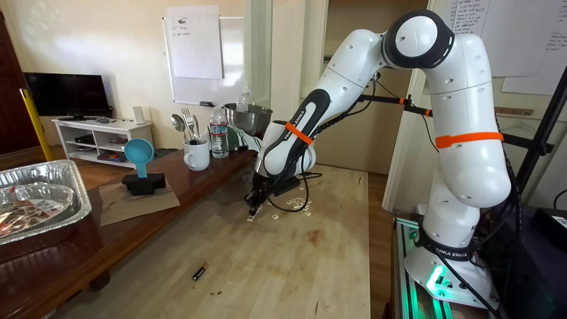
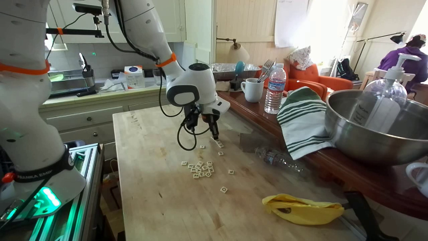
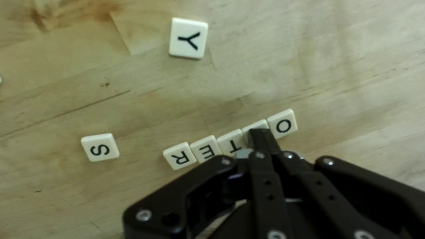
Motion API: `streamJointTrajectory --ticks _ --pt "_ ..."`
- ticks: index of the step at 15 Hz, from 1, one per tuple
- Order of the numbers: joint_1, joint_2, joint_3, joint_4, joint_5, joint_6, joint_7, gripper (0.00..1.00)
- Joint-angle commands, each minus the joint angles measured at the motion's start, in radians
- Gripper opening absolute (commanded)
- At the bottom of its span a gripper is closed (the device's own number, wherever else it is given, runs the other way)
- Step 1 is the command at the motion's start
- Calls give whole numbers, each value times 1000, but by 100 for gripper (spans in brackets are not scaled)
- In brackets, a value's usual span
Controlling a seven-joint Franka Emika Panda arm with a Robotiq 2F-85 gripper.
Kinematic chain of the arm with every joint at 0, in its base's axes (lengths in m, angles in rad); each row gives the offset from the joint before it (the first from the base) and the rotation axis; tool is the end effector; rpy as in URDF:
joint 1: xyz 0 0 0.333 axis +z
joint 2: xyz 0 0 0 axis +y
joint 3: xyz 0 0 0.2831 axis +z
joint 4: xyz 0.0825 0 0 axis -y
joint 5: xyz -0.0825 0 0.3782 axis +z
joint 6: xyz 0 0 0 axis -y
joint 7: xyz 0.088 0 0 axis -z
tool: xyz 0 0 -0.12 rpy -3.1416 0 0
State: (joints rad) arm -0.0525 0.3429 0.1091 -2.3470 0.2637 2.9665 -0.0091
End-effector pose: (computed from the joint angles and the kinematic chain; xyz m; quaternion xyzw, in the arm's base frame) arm 0.5278 0.0152 0.1757 -0.9842 0.0983 -0.1340 0.0614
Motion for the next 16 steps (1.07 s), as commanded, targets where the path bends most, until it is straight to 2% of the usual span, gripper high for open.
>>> streamJointTrajectory --ticks 1,9,13,16 --pt "-20 35 8 15 -14 27 -15 0" --pt "-34 31 -20 14 -40 9 -20 0" --pt "-63 -43 9 -35 -19 14 -45 0" --pt "-60 -107 -4 -81 -49 -1 -78 0"
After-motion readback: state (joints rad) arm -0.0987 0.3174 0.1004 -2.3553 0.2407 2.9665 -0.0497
